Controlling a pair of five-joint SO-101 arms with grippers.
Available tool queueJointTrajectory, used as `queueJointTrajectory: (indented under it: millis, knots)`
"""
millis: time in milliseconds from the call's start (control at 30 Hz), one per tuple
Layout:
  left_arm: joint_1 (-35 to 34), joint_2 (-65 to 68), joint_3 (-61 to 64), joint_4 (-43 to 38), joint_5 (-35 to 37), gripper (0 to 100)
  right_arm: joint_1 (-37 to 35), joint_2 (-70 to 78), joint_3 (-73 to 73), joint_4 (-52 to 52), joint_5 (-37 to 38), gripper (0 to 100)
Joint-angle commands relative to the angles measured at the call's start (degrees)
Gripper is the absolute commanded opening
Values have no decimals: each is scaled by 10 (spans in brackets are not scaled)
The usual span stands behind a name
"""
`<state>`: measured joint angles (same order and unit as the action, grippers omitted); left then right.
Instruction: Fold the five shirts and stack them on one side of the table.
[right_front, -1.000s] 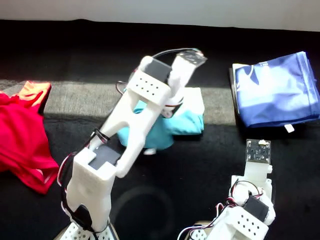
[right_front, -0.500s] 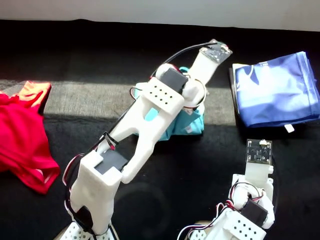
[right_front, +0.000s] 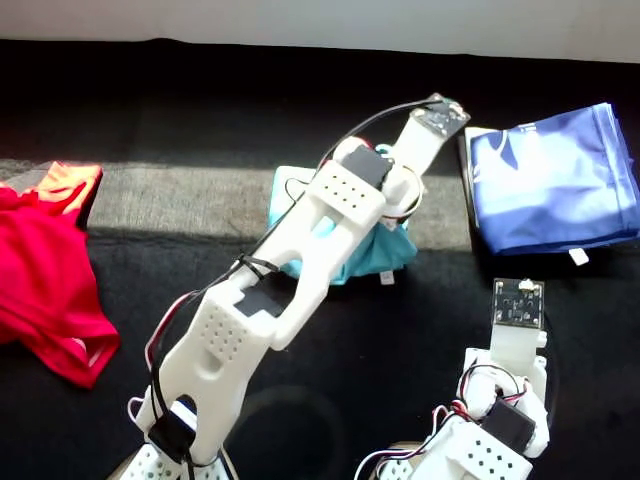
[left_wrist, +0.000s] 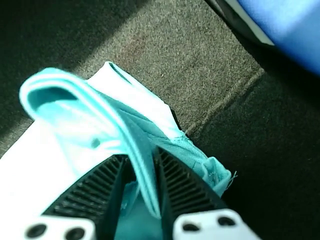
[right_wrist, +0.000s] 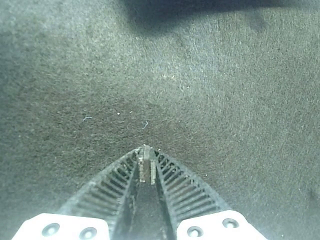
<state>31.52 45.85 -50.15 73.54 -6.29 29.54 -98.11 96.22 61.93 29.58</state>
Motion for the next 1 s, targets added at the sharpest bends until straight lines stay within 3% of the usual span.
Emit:
queueJointTrajectory:
  millis: [0,200,333,533,733,967]
  knots:
    - [10,9,-93,43,12,252,6,-6,73,2,6,6]
    - [-29,16,-247,130,33,200,6,-6,73,2,6,6]
    - [-88,21,-270,182,32,0,6,-6,73,2,6,6]
    - [-126,93,-225,186,33,9,6,-6,73,1,6,6]
    - [-93,163,-257,195,35,9,6,-7,73,0,6,6]
    - [-14,165,-323,273,35,9,6,-7,73,0,6,6]
